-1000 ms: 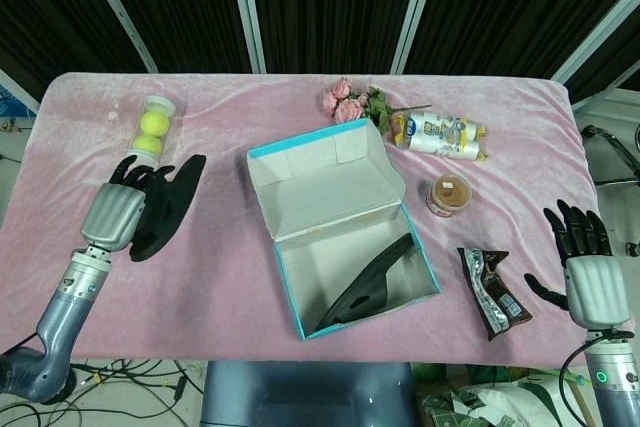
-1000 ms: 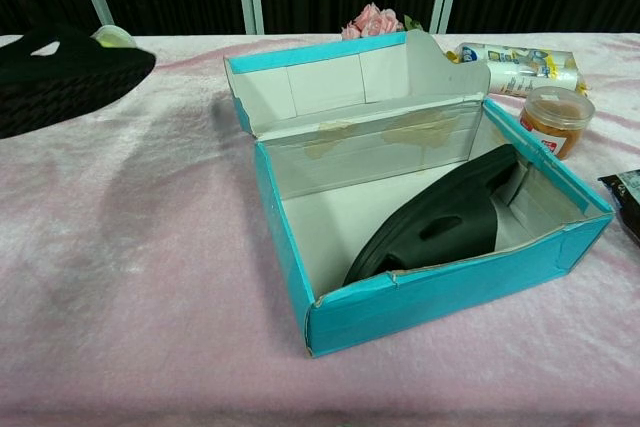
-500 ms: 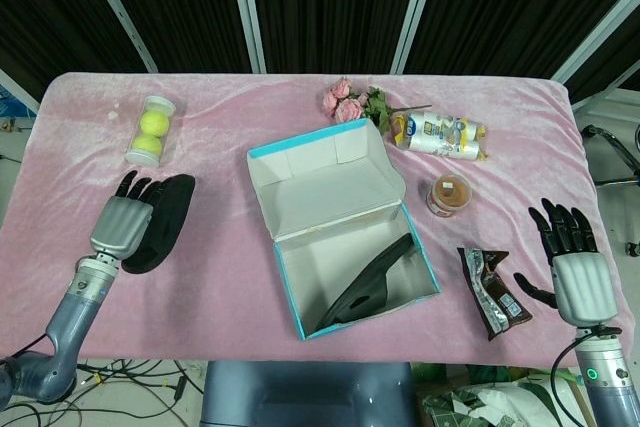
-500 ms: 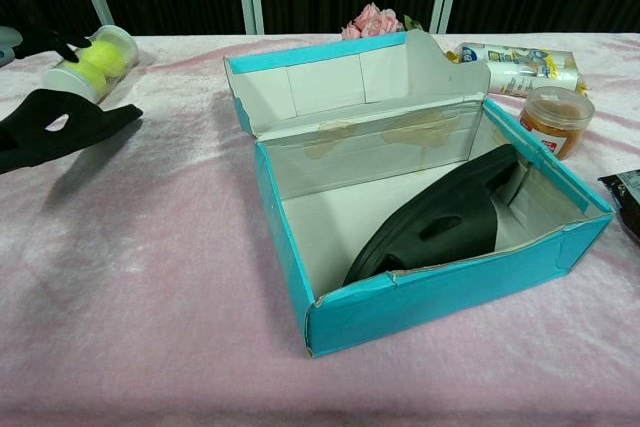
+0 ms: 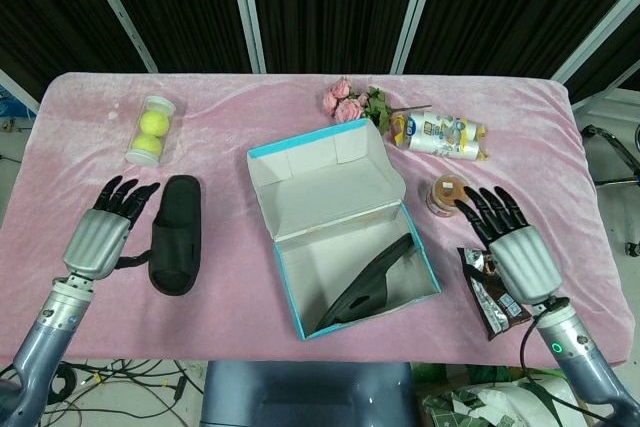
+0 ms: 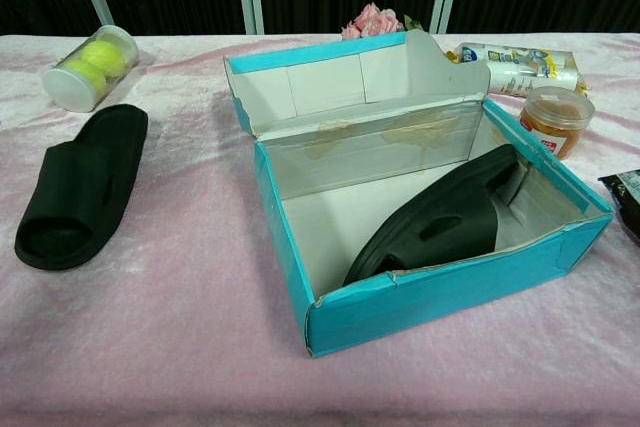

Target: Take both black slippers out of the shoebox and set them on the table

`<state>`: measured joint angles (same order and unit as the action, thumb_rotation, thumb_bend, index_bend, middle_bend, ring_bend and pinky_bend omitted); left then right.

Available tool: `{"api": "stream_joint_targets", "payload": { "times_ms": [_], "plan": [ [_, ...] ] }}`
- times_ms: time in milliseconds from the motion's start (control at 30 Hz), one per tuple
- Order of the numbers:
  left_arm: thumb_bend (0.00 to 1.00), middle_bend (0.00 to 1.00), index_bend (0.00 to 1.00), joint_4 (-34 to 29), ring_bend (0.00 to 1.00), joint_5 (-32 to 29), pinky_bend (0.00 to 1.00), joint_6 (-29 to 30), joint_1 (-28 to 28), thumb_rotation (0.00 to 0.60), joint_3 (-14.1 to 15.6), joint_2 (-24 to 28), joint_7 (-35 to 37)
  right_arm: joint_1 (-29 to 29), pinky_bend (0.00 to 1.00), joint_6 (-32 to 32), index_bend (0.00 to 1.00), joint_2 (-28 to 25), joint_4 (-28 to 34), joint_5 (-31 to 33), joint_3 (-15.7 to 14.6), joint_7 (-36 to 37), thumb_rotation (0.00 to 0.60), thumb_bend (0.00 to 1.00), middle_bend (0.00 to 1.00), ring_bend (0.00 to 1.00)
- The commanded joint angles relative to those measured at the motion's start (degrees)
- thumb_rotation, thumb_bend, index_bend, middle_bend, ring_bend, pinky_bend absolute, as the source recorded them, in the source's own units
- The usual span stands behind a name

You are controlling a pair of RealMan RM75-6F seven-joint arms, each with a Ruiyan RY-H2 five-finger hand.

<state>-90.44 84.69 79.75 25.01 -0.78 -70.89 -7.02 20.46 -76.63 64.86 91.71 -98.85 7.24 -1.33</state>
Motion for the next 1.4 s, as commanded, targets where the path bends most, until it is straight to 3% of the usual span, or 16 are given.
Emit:
{"api": "stream_joint_targets", "payload": {
  "times_ms": [33,500,967,1400],
  "plan": [
    [0.00,0.16,0.00,-2.63,0.07,3.59,0.02,3.70,-3.44,0.600,1.54,3.18,1.17,5.74,0.05,5.83,0.06,0.73,-1.19,-3.51,0.05,1.10,0.600,0.03,0.03,0.00],
    [0.00,0.17,0.00,-4.21,0.07,7.42,0.02,9.11,-8.11,0.600,1.96,5.36,7.64,16.87,0.05,18.92,0.22,3.04,-3.84,-6.52,-1.97,-1.29,0.600,0.00,0.10,0.00],
    [0.00,0.18,0.00,-2.05,0.07,6.22,0.02,7.58,-9.15,0.600,0.40,4.38,11.12,22.23,0.05,31.25,0.25,0.60,0.14,-5.04,-5.66,-11.85,0.600,0.00,0.10,0.00],
    [0.00,0.18,0.00,-0.51,0.07,6.52,0.02,7.26,-10.20,0.600,-0.11,3.87,13.90,24.74,0.05,36.79,0.26,2.39,1.11,-0.25,-5.96,-17.83,0.600,0.00,0.10,0.00]
  ]
}}
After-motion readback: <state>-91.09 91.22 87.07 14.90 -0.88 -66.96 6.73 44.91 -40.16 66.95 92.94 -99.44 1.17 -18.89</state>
